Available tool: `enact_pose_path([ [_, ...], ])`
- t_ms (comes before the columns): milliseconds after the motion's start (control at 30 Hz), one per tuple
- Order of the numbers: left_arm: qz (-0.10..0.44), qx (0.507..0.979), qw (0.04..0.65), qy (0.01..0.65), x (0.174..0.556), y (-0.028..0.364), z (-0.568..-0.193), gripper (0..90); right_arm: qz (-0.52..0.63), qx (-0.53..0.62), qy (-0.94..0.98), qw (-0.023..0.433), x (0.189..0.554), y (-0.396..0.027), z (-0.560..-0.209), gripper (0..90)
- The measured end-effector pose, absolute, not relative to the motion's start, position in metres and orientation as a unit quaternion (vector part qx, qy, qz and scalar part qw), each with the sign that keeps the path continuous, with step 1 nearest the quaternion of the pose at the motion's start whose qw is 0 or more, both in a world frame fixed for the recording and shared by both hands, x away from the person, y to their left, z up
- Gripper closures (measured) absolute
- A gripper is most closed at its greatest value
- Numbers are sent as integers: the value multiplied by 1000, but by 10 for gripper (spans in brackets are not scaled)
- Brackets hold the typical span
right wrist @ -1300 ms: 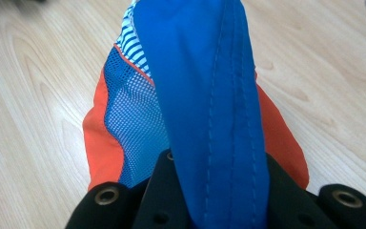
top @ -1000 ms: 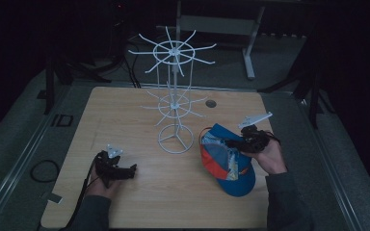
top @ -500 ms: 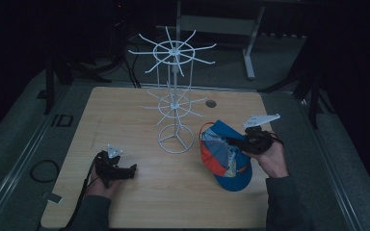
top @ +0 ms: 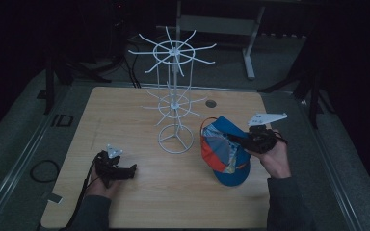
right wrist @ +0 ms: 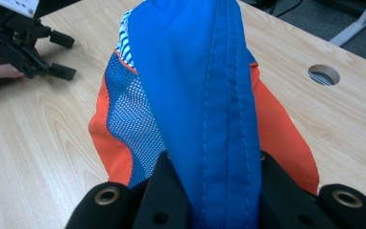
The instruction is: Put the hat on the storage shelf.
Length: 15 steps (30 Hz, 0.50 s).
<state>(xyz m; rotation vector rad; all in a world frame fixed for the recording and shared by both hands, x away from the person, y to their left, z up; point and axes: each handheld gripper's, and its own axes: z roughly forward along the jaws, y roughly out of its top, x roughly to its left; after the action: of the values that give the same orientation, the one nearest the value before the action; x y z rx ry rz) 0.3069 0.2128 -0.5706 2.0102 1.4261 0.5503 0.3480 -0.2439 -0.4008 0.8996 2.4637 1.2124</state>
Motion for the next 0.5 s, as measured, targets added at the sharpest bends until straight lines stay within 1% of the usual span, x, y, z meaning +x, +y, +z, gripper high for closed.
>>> enact_pose_path([
  [500, 208, 758, 304, 538, 307, 213, -571, 1, 433, 304, 839, 129, 342, -250, -391, 872],
])
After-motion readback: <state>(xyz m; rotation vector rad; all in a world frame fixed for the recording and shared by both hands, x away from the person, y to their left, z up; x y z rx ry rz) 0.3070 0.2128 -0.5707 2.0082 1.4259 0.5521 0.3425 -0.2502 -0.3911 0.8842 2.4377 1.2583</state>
